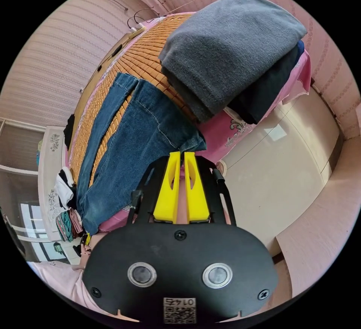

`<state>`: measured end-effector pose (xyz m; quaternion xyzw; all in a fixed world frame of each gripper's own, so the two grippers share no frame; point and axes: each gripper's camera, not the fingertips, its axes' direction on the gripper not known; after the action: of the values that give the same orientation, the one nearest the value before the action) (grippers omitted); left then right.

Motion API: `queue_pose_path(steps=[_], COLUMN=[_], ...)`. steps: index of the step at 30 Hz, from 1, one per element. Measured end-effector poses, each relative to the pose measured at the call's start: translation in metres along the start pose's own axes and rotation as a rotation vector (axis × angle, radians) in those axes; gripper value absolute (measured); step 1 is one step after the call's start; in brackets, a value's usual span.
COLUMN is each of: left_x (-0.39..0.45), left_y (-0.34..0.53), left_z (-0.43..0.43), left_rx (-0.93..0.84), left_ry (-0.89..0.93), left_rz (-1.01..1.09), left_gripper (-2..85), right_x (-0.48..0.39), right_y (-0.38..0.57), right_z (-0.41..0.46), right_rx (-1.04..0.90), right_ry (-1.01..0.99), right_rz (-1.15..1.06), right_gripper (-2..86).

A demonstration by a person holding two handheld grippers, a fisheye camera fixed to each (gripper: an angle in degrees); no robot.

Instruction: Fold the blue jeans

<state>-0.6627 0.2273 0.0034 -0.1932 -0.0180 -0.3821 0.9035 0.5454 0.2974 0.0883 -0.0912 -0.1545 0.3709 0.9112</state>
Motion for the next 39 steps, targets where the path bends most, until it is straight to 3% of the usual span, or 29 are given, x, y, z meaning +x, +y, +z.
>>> queue_pose_path(steps=[8,14,19,23,26,31,35,39], left_x=[-0.004,0.042,0.123,0.163,0.186,0.276,0.338,0.381], left_y=[0.027,0.025,-0.042,-0.090,-0.103,-0.050,0.002,0.038], left_z=[-0.071,-0.112,-0.079,-0.026,0.000,0.030,0.081,0.157], left_rx=[0.088,0.190,0.248,0.255,0.231,0.099,-0.095,-0.272], left_ry=[0.078,0.086,0.111,0.030,-0.027,-0.077,-0.106,-0.322], left_rz=[0.041,0.198,0.328,0.266,0.231,0.603,0.847,1.014], left_gripper=[-1.0,-0.9,-0.3,1.2,2.7,2.7,3.0,2.4], right_x=[-0.063,-0.142,-0.254,-0.320,-0.333,-0.274,-0.241,-0.261], right_y=[-0.004,-0.033,-0.126,-0.203,-0.226,-0.209,-0.201,-0.188], right_z=[-0.054,-0.071,-0.025,0.051,0.106,0.153,0.180,0.185], right_rx=[0.073,0.143,0.222,0.160,0.065,0.010,-0.065,-0.076], right_ry=[0.113,0.156,0.120,0.132,0.197,0.310,0.267,0.292], right_rz=[-0.233,-0.447,-0.631,-0.584,-0.520,-0.408,-0.328,-0.443], right_gripper=[0.9,0.9,1.8,4.7,11.1,13.6,13.5,7.6])
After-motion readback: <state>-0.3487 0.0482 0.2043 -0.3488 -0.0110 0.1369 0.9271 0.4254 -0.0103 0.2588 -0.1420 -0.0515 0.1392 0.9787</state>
